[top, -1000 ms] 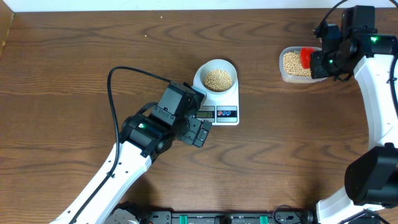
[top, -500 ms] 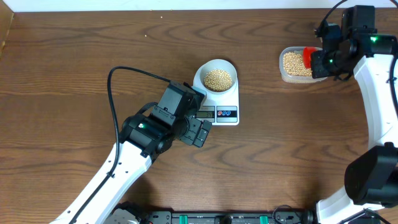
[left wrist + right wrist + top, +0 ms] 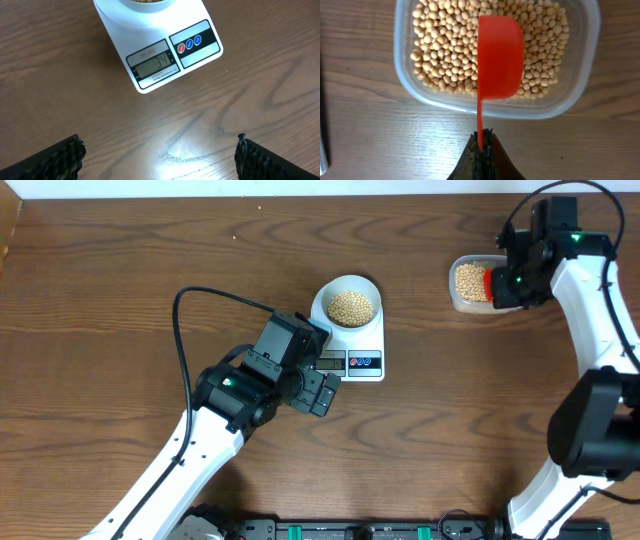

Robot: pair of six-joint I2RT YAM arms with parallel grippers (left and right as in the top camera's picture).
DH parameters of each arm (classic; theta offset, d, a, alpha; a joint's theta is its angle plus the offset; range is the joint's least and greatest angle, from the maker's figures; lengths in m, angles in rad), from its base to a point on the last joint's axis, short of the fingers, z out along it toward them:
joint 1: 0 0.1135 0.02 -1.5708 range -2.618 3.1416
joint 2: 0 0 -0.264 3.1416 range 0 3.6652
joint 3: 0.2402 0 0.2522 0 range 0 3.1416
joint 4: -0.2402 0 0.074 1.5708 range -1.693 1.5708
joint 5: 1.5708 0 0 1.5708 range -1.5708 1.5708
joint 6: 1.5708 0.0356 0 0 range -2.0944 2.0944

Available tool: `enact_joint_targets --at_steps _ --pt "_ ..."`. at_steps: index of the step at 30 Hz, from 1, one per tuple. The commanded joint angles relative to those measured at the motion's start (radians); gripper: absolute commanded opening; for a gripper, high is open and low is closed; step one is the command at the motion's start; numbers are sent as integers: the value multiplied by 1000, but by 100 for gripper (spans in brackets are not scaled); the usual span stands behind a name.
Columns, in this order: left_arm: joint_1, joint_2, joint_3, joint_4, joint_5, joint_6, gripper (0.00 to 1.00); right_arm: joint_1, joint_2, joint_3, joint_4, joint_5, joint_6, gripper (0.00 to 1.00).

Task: Scoop item into bowl and weigh 50g on scale
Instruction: 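Dip the red scoop into the chickpeas with right gripper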

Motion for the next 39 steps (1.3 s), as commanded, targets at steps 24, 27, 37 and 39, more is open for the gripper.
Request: enact_joint_targets --at_steps 24,27,37,39 --pt "3 -3 6 -2 -6 -1 98 -206 154 -1 22 -613 49 1" --pt "3 -3 6 -2 -6 -1 98 -230 160 -1 22 -689 49 1" --pt "3 -3 6 -2 -6 -1 98 -319 160 -1 21 -853 48 1" --pt "3 -3 6 -2 -6 -1 98 -330 160 -1 21 -853 48 1"
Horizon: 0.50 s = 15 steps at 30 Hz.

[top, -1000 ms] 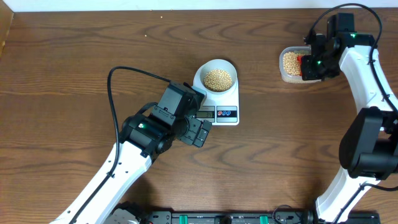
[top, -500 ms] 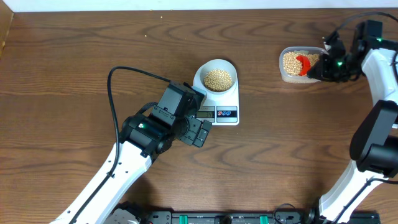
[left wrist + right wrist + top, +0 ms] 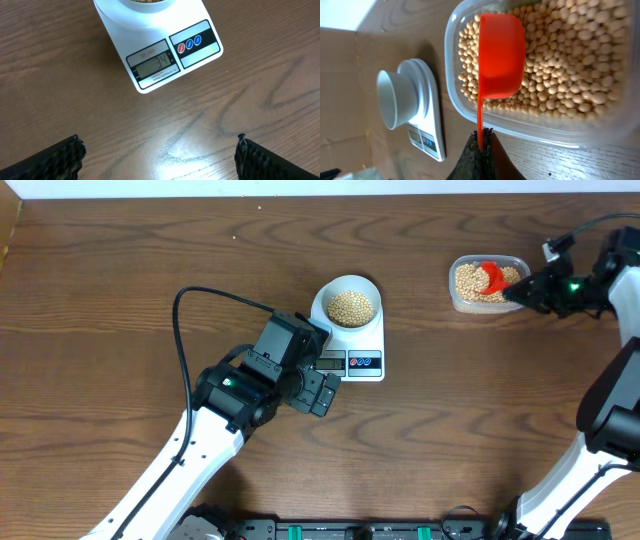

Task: Scoop item into bowl and weigh 50g on scale
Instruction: 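Dip the red scoop into the chickpeas with right gripper, then lift the filled scoop out of the tub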

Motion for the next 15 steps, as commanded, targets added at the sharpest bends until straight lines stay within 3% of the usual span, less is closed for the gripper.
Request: enact_joint_targets --at_steps 1,15 --pt "3 -3 6 -2 -6 -1 98 -23 12 -1 -2 -78 10 1" --pt "3 -3 6 -2 -6 -1 98 -84 12 -1 -84 -296 -116 1"
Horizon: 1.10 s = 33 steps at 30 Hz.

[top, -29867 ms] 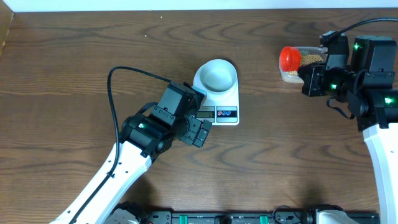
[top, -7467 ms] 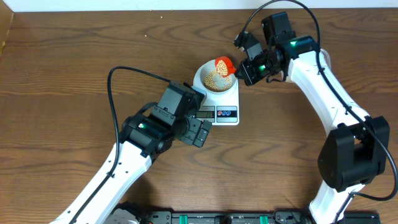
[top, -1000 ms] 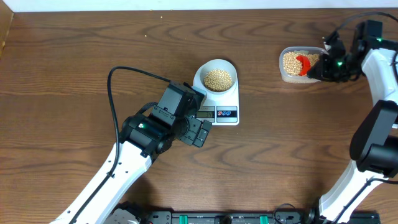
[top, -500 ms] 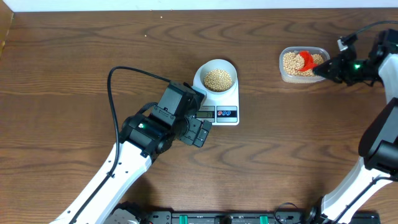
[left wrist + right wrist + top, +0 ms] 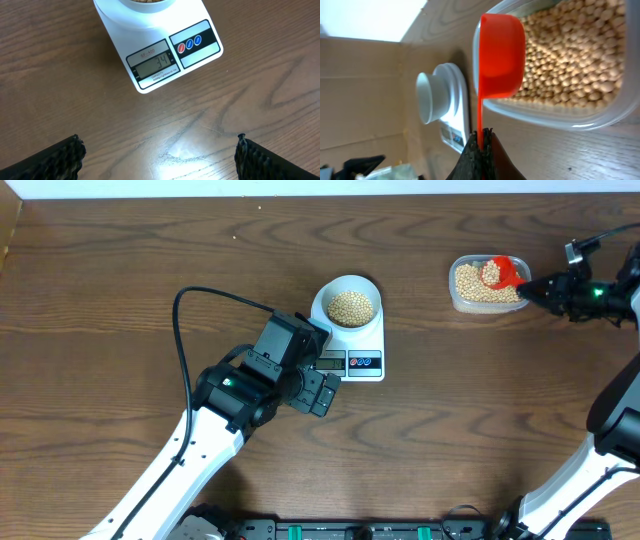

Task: Scoop item into bowl and weigh 50g on scale
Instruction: 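Lift the filled scoop out of the tub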

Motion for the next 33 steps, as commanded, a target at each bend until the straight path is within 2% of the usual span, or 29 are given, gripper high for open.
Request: enact_joint_targets --at_steps 1,13,26,33 --pt "3 -3 6 -2 -6 -1 98 -4 12 -1 -24 -119 -80 1" --pt "3 -3 6 -2 -6 -1 98 24 12 -1 -52 -301 -127 1" --pt "3 -2 6 -2 -6 -1 98 228 12 1 -51 -298 -126 1" --pt "3 -3 6 -2 -6 -1 98 351 12 29 -43 -209 -109 1"
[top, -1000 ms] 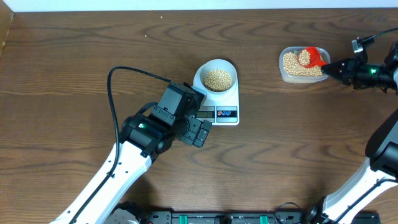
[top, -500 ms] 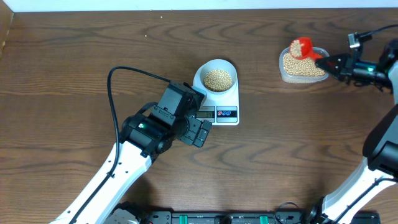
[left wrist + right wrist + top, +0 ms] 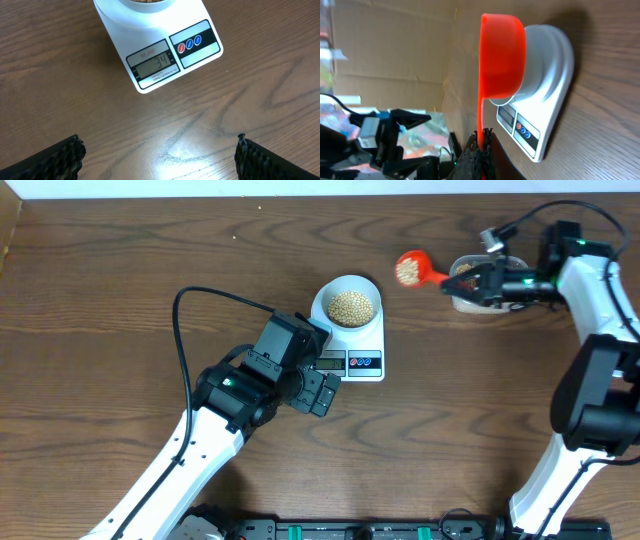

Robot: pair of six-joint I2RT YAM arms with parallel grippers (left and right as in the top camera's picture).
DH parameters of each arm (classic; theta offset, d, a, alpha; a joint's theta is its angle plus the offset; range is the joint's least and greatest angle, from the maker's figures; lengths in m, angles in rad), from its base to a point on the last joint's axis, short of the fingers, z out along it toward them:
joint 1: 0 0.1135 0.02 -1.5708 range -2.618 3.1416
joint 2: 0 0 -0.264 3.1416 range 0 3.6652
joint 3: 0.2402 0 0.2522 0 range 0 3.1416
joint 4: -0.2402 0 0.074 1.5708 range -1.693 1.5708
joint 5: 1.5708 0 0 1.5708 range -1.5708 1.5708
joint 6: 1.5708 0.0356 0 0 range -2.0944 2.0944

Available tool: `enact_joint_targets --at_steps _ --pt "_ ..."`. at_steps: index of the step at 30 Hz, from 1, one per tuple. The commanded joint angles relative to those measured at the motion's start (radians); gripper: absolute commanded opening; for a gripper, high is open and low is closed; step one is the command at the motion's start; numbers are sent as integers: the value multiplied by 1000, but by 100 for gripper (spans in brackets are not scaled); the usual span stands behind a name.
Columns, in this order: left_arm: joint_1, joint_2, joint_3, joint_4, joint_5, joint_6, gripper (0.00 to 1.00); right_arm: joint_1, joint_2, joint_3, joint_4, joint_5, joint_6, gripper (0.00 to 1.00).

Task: Scoop item into bowl and weigh 50g on scale
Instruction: 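Lift the filled scoop out of the tub, then carry the filled scoop left over the white bowl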

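A white scale point(image 3: 357, 352) carries a white bowl point(image 3: 349, 301) of soybeans; its display point(image 3: 153, 63) reads 34. My right gripper point(image 3: 470, 283) is shut on the handle of a red scoop point(image 3: 409, 267) that holds beans and hangs between the bowl and the bean tub point(image 3: 462, 297). In the right wrist view the scoop point(image 3: 502, 56) stands in front of the bowl point(image 3: 542, 62), with the gripper point(image 3: 481, 136) pinching its thin handle. My left gripper point(image 3: 157, 150) is open over bare wood just in front of the scale, its fingertips point(image 3: 70, 150) wide apart.
A black cable point(image 3: 205, 295) loops over the table left of the scale. The clear tub of soybeans sits at the back right, partly hidden by my right arm point(image 3: 590, 275). Brown tabletop point(image 3: 120, 290) spreads to the left.
My right gripper has carried the scoop out of the tub and to the left; it now holds beans between tub and bowl. The left arm and the scale reading are unchanged.
The scoop first lay over the beans in the tub with my right gripper shut on its handle. It was then tilted in the tub, then at the tub's far edge. Now it hangs loaded toward the bowl. The scale stayed at 34 throughout.
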Motion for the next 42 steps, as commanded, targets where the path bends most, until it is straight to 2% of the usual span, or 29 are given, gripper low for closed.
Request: enact_joint_targets --at_steps 1,14,21,42 --pt "3 -3 6 -2 -6 -1 98 61 12 42 8 27 -1 1" --pt "3 -3 6 -2 -6 -1 98 229 11 132 0 253 72 1" --pt "3 -2 6 -2 -6 -1 98 253 10 132 18 280 72 1" --pt "3 -3 6 -2 -6 -1 98 373 10 283 -44 613 71 1"
